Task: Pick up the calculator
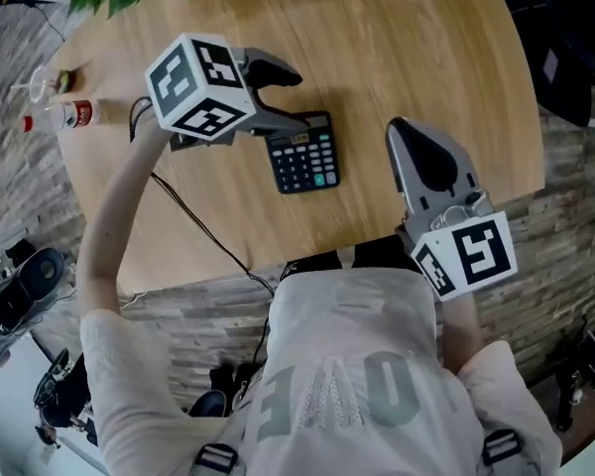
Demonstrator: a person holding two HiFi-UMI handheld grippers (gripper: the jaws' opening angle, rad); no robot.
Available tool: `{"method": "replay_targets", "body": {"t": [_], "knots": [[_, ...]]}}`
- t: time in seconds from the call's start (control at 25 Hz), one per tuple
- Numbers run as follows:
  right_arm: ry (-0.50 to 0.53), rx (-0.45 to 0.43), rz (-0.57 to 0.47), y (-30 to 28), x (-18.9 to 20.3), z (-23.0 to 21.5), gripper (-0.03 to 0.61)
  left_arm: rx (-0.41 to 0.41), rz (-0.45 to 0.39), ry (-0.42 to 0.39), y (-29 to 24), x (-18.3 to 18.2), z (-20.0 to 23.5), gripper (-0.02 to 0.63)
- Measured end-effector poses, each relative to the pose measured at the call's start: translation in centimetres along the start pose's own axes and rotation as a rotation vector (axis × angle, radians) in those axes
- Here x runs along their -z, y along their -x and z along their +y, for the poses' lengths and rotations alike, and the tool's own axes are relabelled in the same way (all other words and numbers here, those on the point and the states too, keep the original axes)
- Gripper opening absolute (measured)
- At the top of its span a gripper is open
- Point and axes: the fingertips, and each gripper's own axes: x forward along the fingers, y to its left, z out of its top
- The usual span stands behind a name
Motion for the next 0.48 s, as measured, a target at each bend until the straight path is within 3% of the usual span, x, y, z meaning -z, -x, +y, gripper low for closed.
{"method": "replay_targets", "body": {"t": [0.12,0.2,0.32,0.48], "knots": [[-0.079,-0.007,0.019,-0.2,1.2,-0.6,0.025,0.256,0.153,0.165,-3.1,2.7,-0.8,0.302],[-0.136,-0.022,0.015,-0.4,1.6,-0.9,0.025,0.349,0.214,0.216,-4.3,3.5,-0.8,0.297],[-0.158,-0.024,0.019,-0.5,2.0,-1.1,0.025,0.418,0.262,0.228,-5.1,3.5,-0.6,0.288],[-0.177,-0.026,0.031,-0.9,2.6,-1.7,0.025,0.436,0.313,0.224,-5.8,3.6,0.7,0.288]]}}
